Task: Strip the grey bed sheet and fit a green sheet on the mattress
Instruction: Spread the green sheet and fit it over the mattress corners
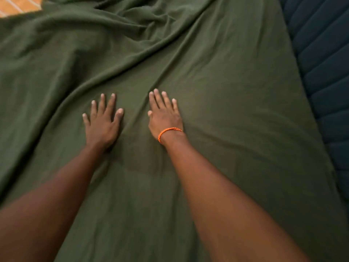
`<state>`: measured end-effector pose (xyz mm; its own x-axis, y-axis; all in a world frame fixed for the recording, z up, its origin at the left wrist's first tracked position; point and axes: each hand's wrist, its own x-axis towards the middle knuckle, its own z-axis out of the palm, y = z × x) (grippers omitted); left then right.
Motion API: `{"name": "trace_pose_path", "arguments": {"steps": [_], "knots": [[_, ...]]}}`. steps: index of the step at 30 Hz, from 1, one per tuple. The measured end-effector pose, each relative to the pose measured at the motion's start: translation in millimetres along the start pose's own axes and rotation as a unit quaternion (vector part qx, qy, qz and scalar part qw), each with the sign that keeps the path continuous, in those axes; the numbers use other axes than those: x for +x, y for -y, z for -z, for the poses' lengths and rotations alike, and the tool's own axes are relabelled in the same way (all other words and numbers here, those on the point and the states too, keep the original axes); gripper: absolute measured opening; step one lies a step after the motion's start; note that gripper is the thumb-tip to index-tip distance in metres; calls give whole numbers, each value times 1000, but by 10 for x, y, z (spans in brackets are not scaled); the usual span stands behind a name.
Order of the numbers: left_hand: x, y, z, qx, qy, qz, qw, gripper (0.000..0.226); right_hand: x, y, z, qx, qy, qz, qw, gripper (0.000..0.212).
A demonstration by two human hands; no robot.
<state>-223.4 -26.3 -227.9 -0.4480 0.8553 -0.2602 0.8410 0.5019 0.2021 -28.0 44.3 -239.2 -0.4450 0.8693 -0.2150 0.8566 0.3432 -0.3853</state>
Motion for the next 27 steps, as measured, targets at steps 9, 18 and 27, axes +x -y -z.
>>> {"name": "trace_pose_path", "arguments": {"steps": [9, 18, 27], "knots": [[782, -54, 596, -5, -220, 68, 973, 68, 825, 545, 291, 7, -189, -22, 982, 60], [1433, 622, 902, -103, -156, 115, 976, 27, 2014, 1263, 327, 127, -81, -48, 987, 13], [1637, 847, 308, 4, -190, -121, 974, 69, 2358, 1213, -193, -84, 9, -1, 996, 92]]}}
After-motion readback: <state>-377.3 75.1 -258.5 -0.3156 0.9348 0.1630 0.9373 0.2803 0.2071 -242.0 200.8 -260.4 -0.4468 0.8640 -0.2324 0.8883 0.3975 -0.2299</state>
